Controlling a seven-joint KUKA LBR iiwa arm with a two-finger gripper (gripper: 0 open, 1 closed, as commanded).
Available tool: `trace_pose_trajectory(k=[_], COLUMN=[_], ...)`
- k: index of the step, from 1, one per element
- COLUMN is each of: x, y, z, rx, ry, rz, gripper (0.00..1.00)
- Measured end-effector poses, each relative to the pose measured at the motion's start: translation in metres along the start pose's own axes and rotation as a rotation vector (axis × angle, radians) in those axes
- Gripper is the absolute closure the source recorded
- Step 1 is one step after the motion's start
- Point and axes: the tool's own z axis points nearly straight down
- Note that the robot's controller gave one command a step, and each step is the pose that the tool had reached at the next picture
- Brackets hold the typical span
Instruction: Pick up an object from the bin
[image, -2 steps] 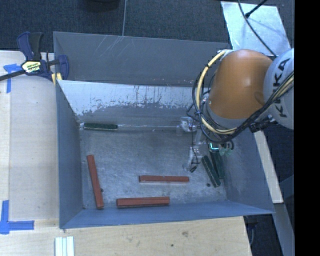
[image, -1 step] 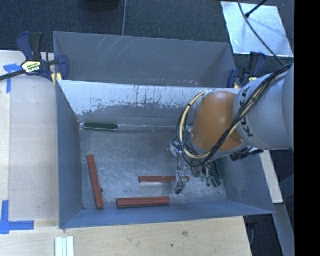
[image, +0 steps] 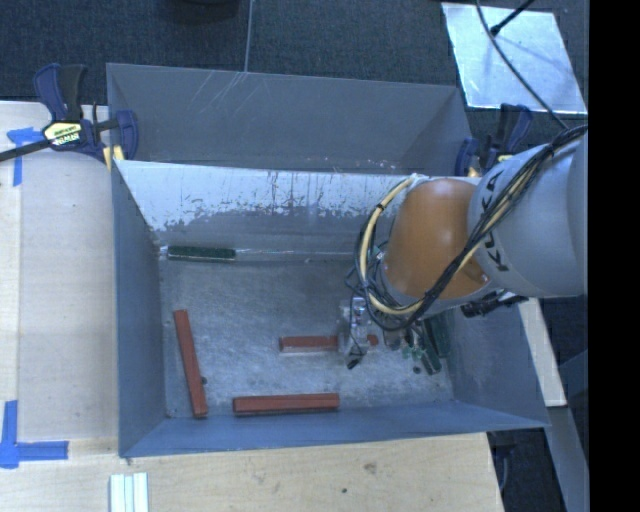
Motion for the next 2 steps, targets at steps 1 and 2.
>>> trace_pose_trajectory(k=[1, 2], x=[0.0001, -0.0005], y=[-0.0004, -0.0008], z=[0.001, -0.0001], rx=[0.001, 0.001], ry=[0.001, -0.001], rz=[0.001, 0.001], gripper=[0.0, 1.0])
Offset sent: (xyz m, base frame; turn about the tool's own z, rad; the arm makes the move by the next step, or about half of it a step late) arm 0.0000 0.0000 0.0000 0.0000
